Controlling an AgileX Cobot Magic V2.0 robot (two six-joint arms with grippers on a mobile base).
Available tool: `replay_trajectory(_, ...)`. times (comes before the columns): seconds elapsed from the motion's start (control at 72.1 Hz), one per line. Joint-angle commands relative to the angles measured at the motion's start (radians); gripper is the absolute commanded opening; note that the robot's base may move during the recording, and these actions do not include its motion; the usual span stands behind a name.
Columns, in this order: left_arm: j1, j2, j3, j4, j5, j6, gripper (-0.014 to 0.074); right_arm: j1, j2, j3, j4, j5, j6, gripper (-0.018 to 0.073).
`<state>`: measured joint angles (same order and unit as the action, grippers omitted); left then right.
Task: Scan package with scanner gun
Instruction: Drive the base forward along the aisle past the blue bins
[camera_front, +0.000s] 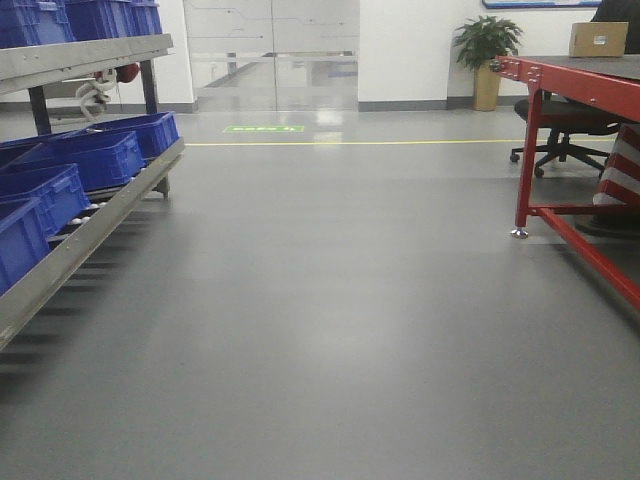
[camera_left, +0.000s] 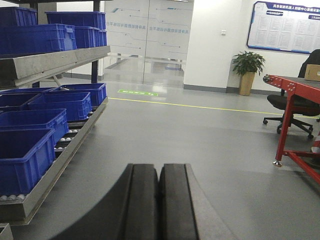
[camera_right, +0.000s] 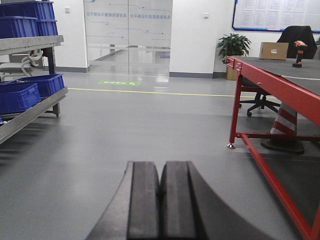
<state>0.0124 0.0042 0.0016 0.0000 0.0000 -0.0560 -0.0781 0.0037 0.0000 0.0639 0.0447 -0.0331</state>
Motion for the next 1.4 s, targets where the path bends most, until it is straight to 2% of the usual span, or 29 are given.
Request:
replay_trajectory(0.0, 0.004, -0.004, -0.002, -0.006, -0.018, 0.000, -0.0111, -0.004, -0.004, 0.000, 0.000, -0.017, -0.002, -0.0169)
replay_trajectory(1.387, 0.004, -0.004, -0.002, -0.006, -0.018, 0.000, -0.0111, -0.004, -0.004, 0.000, 0.000, -0.017, -0.002, -0.0169)
